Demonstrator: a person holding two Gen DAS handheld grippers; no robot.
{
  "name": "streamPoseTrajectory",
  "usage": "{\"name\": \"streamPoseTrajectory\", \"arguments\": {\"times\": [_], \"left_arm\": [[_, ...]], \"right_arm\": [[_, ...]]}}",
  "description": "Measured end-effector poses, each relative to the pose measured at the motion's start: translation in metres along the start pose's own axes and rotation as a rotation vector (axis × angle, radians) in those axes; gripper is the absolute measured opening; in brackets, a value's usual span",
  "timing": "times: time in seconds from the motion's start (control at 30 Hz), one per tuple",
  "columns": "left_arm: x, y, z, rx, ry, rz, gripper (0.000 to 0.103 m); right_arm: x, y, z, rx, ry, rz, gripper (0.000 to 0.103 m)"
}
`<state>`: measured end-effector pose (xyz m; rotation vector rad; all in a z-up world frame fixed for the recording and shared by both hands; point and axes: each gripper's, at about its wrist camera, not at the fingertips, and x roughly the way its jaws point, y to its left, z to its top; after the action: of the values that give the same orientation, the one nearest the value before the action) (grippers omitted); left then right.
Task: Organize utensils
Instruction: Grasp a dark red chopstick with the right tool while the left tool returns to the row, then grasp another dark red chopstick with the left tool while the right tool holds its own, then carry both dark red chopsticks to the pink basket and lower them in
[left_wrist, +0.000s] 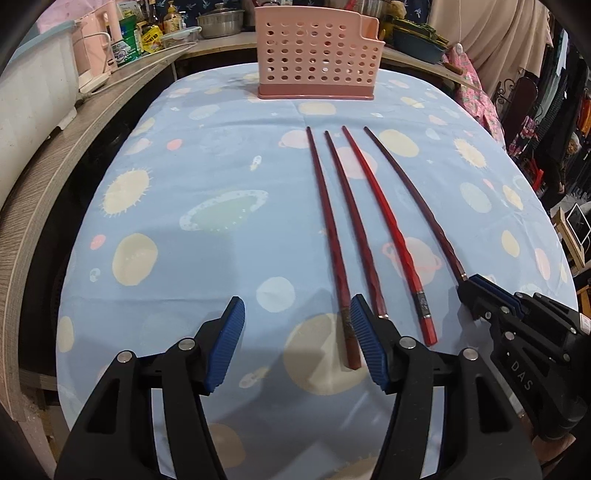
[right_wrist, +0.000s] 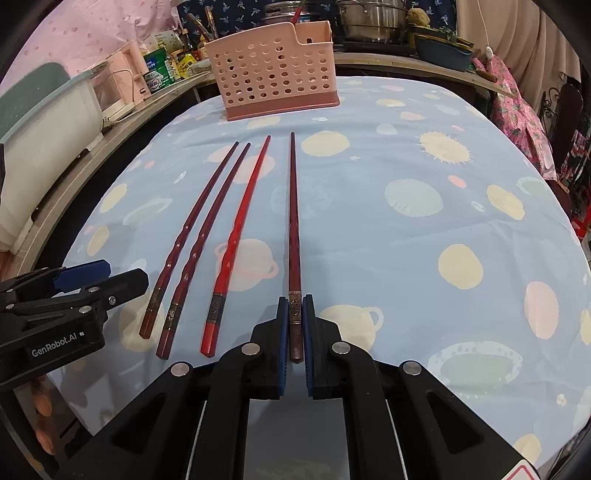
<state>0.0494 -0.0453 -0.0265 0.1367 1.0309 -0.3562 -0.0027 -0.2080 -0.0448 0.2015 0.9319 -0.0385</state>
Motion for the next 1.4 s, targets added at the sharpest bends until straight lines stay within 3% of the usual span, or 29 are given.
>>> {"name": "streamPoseTrajectory", "arguments": {"times": [0.43, 0.8, 1.1, 1.4], "left_arm": [[0.012, -0.011, -0.008, 0.044, 0.017, 0.020, 0.055], [0.010, -0.006, -0.007, 0.035, 0.010, 0.026, 0.008], [0.007, -0.003, -0.005, 0.017, 0.025, 0.014, 0.007], [-0.011, 0.004, 0.008, -0.007, -0.021, 0.015, 0.007]], "right_arm": [[-0.001, -0.002, -0.002, 0.010, -0.004, 0.007, 0.007], [-0.001, -0.002, -0.002, 0.011, -0.005, 0.008, 0.007], [-0.003, -0.001, -0.002, 0.012, -0.009, 0.010, 0.007], [-0.022, -0.001, 0.012, 0.015, -0.060, 0.023, 0.007]]}}
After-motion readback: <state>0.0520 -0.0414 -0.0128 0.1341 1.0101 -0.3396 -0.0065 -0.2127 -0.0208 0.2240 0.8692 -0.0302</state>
